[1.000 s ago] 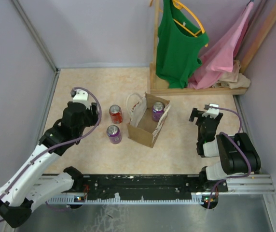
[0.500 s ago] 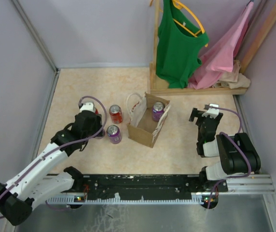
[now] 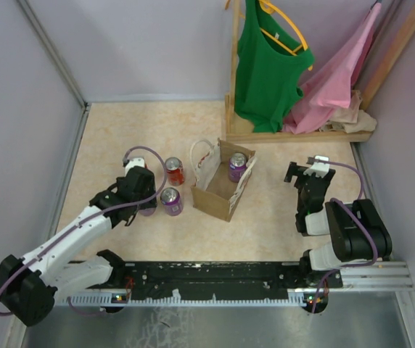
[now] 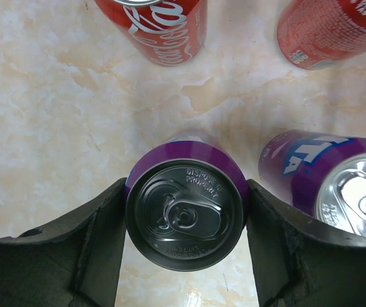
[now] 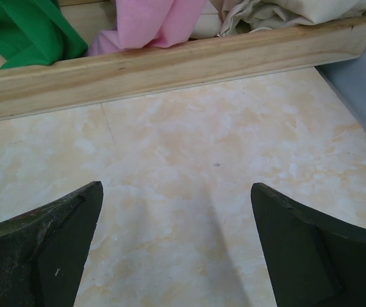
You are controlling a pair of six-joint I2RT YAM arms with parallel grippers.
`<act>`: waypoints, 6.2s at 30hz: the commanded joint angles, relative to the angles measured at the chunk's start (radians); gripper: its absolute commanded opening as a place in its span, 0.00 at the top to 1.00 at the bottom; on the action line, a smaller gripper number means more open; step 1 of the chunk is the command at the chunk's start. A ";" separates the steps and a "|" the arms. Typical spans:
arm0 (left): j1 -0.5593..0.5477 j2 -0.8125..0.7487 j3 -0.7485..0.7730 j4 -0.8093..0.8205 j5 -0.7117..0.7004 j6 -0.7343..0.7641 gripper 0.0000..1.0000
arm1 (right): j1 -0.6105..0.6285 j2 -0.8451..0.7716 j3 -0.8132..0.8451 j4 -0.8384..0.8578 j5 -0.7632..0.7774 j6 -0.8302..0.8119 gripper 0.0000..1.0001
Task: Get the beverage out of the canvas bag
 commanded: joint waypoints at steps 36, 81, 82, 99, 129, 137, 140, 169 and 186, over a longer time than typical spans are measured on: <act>-0.157 0.104 0.428 0.390 0.461 0.390 0.04 | -0.002 -0.005 0.016 0.035 0.002 0.003 0.01; -0.195 1.047 0.913 0.363 0.601 0.466 0.16 | -0.002 -0.004 0.016 0.034 0.002 0.003 0.01; -0.194 1.055 0.915 0.366 0.603 0.462 0.19 | -0.002 -0.004 0.017 0.034 0.002 0.003 0.01; -0.170 1.207 1.101 0.500 0.684 0.362 0.94 | -0.002 -0.004 0.017 0.034 0.001 0.002 0.01; -0.213 0.587 0.990 0.412 0.720 0.442 1.00 | -0.002 -0.004 0.017 0.034 0.001 0.003 0.01; -0.225 0.254 0.761 0.290 0.505 0.461 1.00 | -0.002 -0.004 0.016 0.035 0.001 0.003 0.01; -0.227 0.168 0.697 0.221 0.405 0.438 1.00 | -0.002 -0.004 0.017 0.034 0.001 0.003 0.01; -0.185 0.368 0.347 0.366 0.289 0.339 1.00 | -0.003 -0.004 0.017 0.035 0.002 0.003 0.01; -0.181 0.428 0.244 0.507 0.427 0.273 1.00 | -0.002 -0.004 0.017 0.034 0.002 0.001 0.01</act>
